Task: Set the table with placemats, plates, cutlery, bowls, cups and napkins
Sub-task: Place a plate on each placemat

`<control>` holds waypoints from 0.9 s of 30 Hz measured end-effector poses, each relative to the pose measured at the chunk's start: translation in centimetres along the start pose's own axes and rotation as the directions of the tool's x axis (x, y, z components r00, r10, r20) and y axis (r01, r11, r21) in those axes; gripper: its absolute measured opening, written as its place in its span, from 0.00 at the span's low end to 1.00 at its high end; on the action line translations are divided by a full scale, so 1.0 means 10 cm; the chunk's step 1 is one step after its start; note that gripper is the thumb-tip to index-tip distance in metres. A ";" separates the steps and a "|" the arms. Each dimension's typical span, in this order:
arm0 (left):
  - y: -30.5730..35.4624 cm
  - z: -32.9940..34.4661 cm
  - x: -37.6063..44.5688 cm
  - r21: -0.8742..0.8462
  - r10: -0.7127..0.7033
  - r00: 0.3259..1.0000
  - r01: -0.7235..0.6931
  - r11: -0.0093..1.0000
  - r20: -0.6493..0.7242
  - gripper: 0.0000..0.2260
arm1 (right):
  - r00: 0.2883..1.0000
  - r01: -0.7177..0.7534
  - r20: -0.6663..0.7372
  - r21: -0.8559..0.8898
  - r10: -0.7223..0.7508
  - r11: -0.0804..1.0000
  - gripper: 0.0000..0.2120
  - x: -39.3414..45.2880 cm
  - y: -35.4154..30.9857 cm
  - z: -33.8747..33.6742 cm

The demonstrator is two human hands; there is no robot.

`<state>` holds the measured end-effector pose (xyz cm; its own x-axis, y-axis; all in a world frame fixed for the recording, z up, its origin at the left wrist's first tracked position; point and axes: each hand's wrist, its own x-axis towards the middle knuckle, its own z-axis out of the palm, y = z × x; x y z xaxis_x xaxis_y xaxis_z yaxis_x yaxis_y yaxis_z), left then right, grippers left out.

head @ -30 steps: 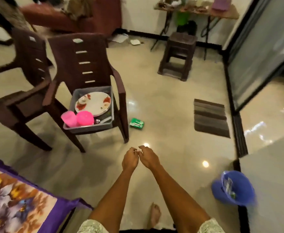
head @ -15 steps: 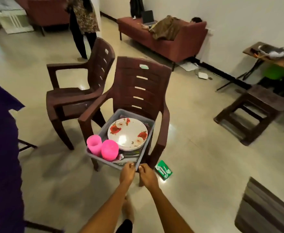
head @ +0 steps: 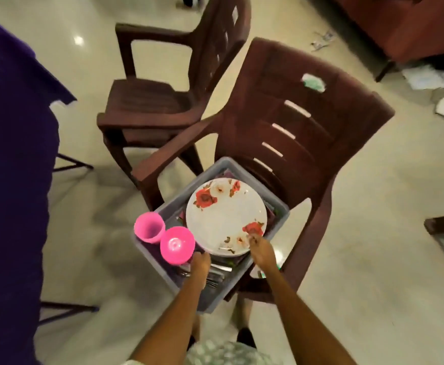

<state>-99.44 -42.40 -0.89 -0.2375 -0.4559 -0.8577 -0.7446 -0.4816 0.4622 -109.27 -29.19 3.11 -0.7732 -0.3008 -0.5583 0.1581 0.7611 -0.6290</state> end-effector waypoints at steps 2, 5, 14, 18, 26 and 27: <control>0.09 0.12 0.05 -0.090 -0.096 0.994 0.092 0.992 -0.049 0.18 | 1.000 -0.008 0.023 -0.007 0.008 1.000 0.15 0.45 0.09 -0.04; -0.08 0.39 0.51 -0.210 -0.221 0.972 0.200 0.957 -0.082 0.22 | 0.991 -0.128 0.027 -0.009 0.128 0.992 0.10 1.10 0.23 -0.08; 0.20 0.66 0.70 -0.459 -0.313 0.901 0.152 0.875 -0.299 0.19 | 0.946 -0.309 0.038 -0.190 0.322 0.932 0.27 1.90 0.38 -0.15; 0.26 0.68 0.69 -0.522 -0.346 0.872 0.127 0.844 -0.346 0.20 | 0.914 -0.369 0.103 -0.195 0.393 0.909 0.28 2.08 0.33 -0.22; 0.52 0.76 0.46 -0.429 -0.267 0.782 0.000 0.903 -0.563 0.20 | 0.909 -0.326 0.184 -0.246 0.375 0.913 0.27 2.15 0.32 -0.27; 0.55 0.75 0.45 -0.445 -0.263 0.792 -0.012 0.896 -0.551 0.20 | 0.914 -0.332 0.160 -0.232 0.373 0.914 0.27 2.13 0.32 -0.27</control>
<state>-109.27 -41.46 -3.89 0.3512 -0.6468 -0.6769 -0.3865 -0.7587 0.5244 -126.89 -31.63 -9.35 -0.5497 -0.0830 -0.8312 0.2592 0.9290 -0.2642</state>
